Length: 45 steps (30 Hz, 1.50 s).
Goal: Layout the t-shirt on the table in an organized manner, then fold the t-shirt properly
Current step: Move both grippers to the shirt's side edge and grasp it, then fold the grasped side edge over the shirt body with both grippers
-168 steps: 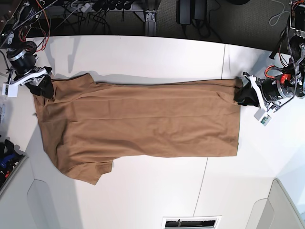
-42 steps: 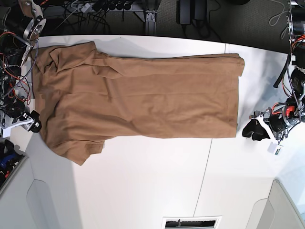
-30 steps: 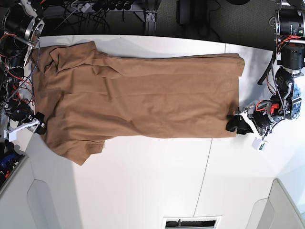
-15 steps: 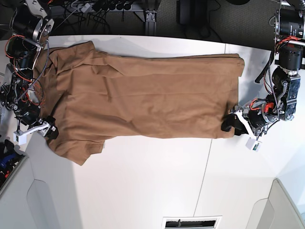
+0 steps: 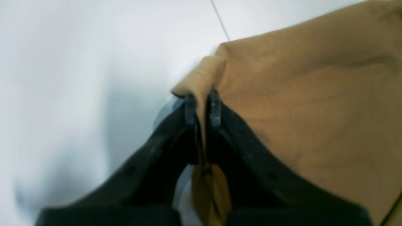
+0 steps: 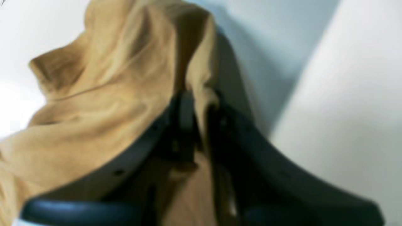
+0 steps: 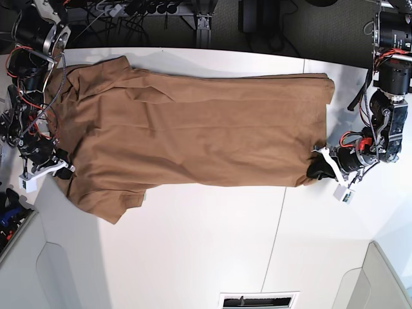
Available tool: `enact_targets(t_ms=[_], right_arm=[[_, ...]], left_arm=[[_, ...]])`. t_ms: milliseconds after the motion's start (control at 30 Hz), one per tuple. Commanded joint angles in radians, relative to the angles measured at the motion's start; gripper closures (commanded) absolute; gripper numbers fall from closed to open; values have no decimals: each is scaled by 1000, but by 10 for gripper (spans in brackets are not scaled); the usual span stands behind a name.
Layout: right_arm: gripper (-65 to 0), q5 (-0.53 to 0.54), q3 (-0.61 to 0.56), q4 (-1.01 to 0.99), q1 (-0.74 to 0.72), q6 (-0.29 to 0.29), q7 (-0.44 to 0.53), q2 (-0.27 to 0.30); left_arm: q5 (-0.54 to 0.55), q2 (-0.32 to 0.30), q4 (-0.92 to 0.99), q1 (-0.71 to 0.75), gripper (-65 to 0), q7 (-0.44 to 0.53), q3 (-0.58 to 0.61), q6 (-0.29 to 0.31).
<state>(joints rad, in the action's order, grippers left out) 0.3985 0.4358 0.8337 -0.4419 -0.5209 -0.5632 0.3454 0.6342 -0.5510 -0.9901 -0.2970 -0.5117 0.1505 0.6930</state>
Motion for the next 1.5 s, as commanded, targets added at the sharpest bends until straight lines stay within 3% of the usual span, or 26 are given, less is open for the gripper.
enact_targets(t_ms=[0,100,233,300,533,767,967,1233,1300,1333,1467], right_arm=[[-87,9,0,15,-32,-10,19,30],[-113,9,0,15,-32,-10,19,48],[-304,9,0,15,-32,-6,22,57],[-363,9,0,15,-32,-6,41,58],[-369,8,0,15,-48,-6,118,58],[-369,-51,-5,-1,-113,2,126,47],[-369,-118,-76,-100,-132,31,201,42],[-368,-124,-137,-144,-134,13,231,14],[-362,-103,-137,-143,-135,8,237,13],[-326,-99,-137,-143,-134,8,243,13],[-55,-100,-137,-142,-135,8,253,14]], left_arm=[[20,-26,-15,-22,0,-4,-5,5],[42,-37,-15,-21,0,-9,-5,5],[42,-43,-15,-21,0,-9,-5,5],[42,-42,-15,-21,0,-11,-5,5],[43,-42,-15,-21,0,-12,-5,5],[57,-42,-15,-21,0,-13,-5,5],[65,-42,-15,-21,0,-13,-5,5],[65,-42,-15,-21,0,-12,-5,5],[64,-42,-15,-21,0,-13,-5,5],[64,-42,-15,-21,0,-13,-5,5],[65,-42,-15,-21,0,-12,-5,5]])
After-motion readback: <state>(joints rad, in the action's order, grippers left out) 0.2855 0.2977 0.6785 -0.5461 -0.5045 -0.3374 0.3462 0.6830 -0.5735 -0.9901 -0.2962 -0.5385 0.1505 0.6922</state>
